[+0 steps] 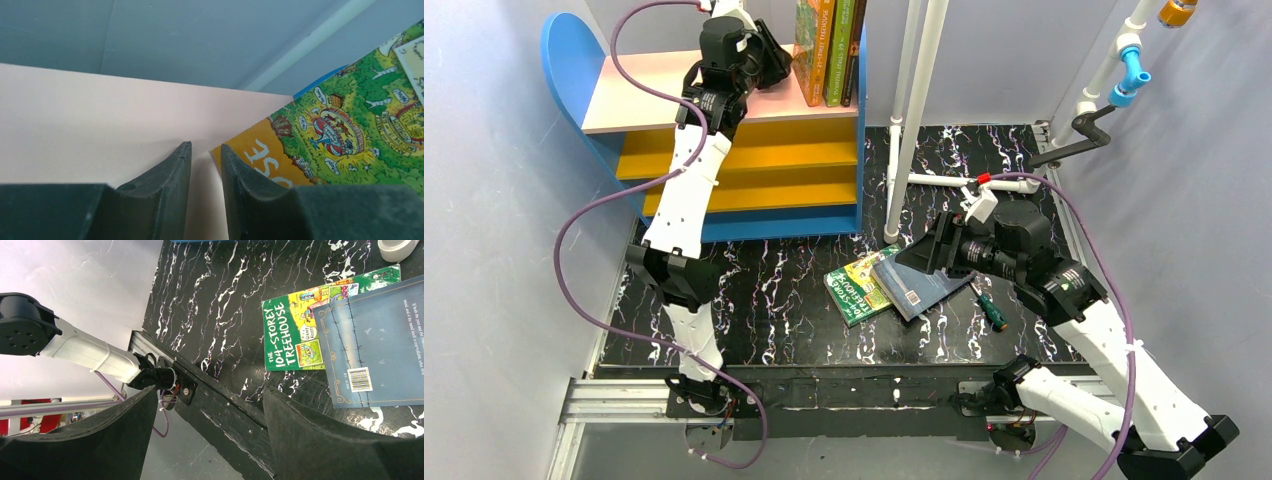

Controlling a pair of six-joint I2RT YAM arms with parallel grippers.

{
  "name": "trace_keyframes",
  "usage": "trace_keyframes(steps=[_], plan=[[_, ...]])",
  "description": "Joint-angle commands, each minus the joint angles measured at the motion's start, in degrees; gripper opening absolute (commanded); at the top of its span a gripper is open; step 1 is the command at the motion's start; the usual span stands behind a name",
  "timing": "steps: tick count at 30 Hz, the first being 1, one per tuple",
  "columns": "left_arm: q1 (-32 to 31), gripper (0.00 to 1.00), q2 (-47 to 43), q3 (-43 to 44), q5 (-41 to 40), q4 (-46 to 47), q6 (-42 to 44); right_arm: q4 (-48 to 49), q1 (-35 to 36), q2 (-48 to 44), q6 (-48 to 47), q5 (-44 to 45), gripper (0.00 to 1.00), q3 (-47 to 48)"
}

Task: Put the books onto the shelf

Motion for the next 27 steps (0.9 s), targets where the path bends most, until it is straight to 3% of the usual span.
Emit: trace_keyframes(steps=[1,17,27], plan=[[-0.68,0.27,2.07,2.22,3.86,-1.29,-0.62,2.72,-0.18,0.89,0.30,-0.84,0.84,2.05],[-3.91,0.26,3.12,2.41,2.88,0.83,0.97,4.60,-0.20,2.90,0.82,-1.65,0.84,1.60],[-3.93,0.39,0.37,5.46,-11.67,-2.94,7.23,5.42,-0.15,3.05,0.83,-2.56,0.84,1.32]])
